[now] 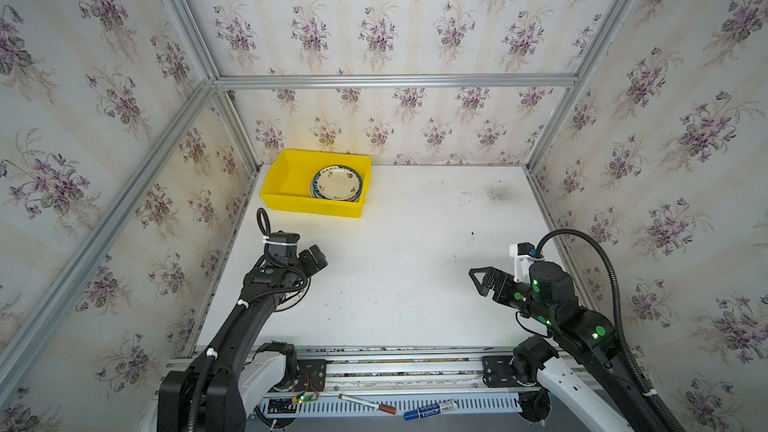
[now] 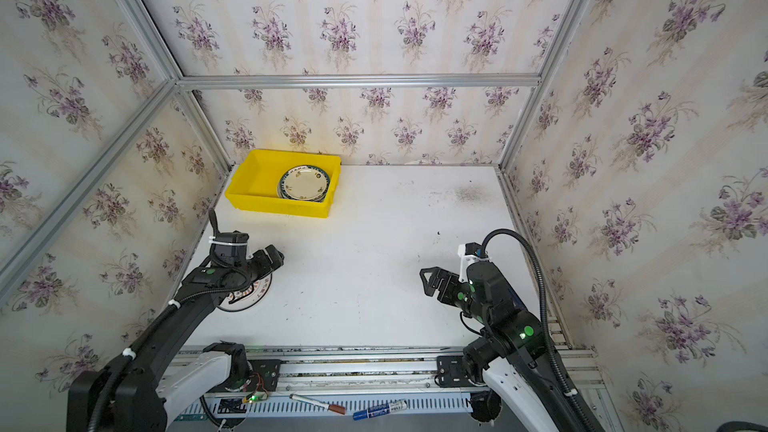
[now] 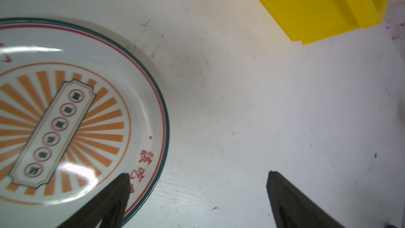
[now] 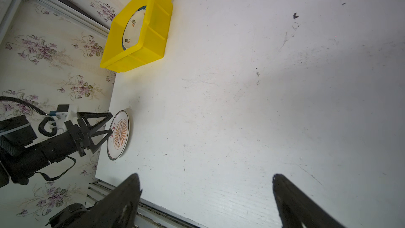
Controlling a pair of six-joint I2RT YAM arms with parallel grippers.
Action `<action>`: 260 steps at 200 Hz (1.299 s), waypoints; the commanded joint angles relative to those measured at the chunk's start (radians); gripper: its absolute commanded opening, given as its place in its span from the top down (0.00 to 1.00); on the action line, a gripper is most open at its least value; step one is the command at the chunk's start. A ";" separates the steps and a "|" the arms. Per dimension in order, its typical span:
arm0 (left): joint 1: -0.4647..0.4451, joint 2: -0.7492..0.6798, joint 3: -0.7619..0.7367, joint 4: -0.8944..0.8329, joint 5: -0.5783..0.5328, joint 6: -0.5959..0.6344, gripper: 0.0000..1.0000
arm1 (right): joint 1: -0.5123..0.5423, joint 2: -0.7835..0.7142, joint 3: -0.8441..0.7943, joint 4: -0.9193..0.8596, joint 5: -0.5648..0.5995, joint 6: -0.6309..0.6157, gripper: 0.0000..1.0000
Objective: Place the plates into the plastic bin on the countertop
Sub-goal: 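Grip the sunburst plate's rim with the left gripper and tilt it upright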
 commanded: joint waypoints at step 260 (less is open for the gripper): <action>0.521 0.050 -0.271 0.197 0.140 -0.018 0.40 | 0.000 0.110 0.051 0.059 -0.022 -0.012 0.05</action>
